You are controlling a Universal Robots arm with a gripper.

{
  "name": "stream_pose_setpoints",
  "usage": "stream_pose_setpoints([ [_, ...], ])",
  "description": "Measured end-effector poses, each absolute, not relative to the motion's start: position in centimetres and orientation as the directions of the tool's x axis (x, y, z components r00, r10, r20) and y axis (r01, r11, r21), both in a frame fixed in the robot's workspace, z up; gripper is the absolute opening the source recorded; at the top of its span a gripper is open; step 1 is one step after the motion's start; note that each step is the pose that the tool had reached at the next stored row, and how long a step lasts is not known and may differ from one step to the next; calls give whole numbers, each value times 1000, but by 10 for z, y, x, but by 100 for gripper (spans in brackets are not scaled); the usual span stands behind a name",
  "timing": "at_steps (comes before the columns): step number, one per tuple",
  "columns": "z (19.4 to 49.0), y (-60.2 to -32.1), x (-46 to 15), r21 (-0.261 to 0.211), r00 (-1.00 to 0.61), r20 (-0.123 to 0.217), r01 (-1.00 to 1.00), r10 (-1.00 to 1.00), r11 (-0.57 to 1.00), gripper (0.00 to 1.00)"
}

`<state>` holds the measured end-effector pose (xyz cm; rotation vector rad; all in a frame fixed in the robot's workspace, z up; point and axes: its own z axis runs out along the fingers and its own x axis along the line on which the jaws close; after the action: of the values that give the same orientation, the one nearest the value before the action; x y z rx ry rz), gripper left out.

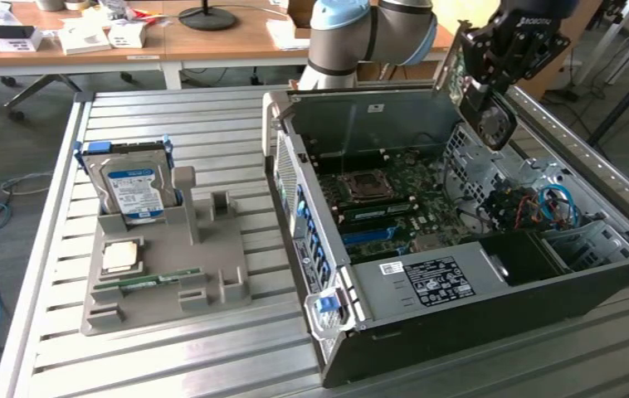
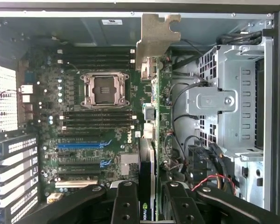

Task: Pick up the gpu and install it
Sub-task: 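Pick up the gpu and move the gpu toward the slot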

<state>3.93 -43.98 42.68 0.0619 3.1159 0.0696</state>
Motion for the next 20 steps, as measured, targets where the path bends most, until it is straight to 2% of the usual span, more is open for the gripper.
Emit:
stream_pose_setpoints([
  [20,403,-440,39,45,-999,-23,39,40,998,27],
])
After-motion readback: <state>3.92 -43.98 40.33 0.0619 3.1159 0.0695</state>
